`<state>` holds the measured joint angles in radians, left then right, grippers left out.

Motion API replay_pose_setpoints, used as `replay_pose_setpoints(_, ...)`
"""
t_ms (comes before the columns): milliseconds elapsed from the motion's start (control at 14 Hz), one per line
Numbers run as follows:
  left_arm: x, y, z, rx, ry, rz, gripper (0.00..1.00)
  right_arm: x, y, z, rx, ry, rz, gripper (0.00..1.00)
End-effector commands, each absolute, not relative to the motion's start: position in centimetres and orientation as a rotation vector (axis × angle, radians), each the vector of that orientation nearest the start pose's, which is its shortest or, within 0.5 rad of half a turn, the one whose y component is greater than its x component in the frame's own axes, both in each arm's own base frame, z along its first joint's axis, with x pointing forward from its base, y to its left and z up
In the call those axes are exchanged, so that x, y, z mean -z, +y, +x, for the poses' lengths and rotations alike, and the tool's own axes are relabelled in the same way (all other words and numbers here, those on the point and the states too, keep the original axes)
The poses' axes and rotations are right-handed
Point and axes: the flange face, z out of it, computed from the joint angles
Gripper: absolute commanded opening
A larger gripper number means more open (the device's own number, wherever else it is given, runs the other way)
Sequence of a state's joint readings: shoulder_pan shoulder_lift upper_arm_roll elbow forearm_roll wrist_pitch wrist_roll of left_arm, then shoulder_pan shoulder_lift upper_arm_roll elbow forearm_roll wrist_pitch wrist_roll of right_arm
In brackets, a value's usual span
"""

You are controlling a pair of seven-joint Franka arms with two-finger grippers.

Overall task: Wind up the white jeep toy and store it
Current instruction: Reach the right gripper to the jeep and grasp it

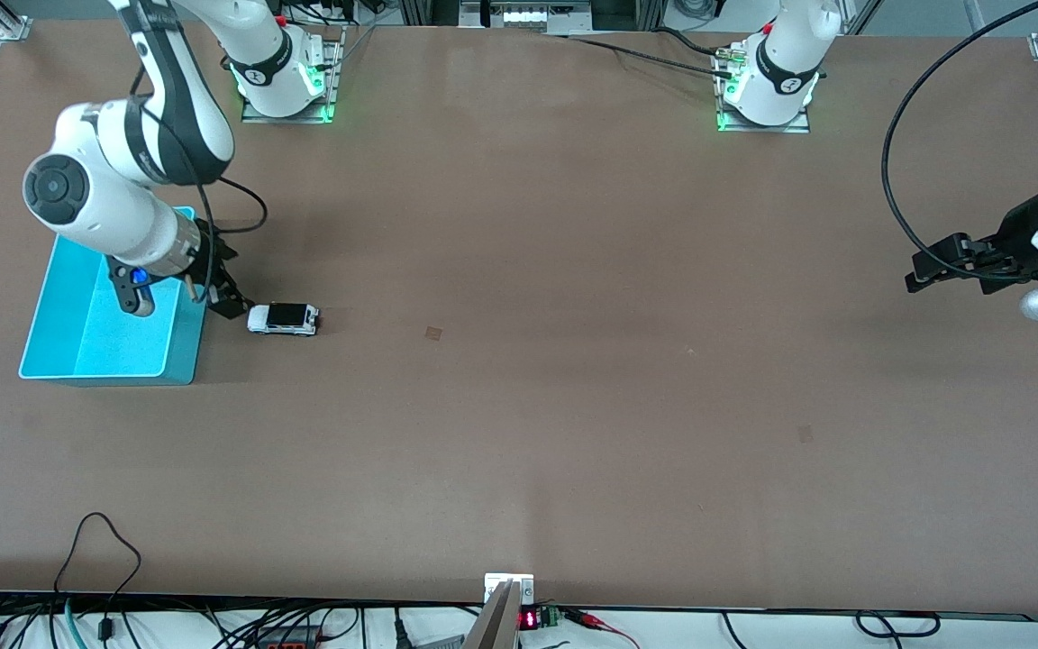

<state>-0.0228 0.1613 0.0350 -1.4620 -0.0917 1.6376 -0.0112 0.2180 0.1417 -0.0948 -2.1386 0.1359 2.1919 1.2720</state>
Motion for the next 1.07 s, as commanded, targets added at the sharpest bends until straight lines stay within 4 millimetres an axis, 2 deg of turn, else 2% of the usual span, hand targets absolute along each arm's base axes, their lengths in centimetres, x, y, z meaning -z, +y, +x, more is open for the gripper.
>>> replay_pose_setpoints(0, -59.8, -0.7, 60.7, 0.024, -0.03, -3.205, 1.0, -31.3, 7.1, 55.0, -0.222, 1.93, -2.415, 1.0)
replay_pose_setpoints(143, -59.6, -0.7, 60.6, -0.003, -0.027, -3.205, 1.0, -29.3, 6.7, 55.4, -0.214, 1.984, -2.373, 1.0)
replay_pose_setpoints(430, -59.5, -0.6, 60.4, -0.014, -0.007, -3.205, 1.0, -24.1, 6.4, 54.7, -0.227, 2.032, -2.365, 1.0)
replay_pose_setpoints(645, -59.4, -0.6, 60.3, -0.019, -0.007, -3.205, 1.0, -22.1, 6.5, 54.7, -0.252, 2.07, -2.309, 1.0)
replay_pose_setpoints(931, -59.3, -0.4, 60.4, -0.016, -0.015, -3.204, 1.0, -20.5, 6.6, 54.5, -0.278, 2.106, -2.255, 1.0)
replay_pose_setpoints(1003, -59.3, -0.4, 60.4, -0.019, -0.015, -3.204, 1.0, -20.0, 7.1, 54.4, -0.286, 2.099, -2.261, 1.0)
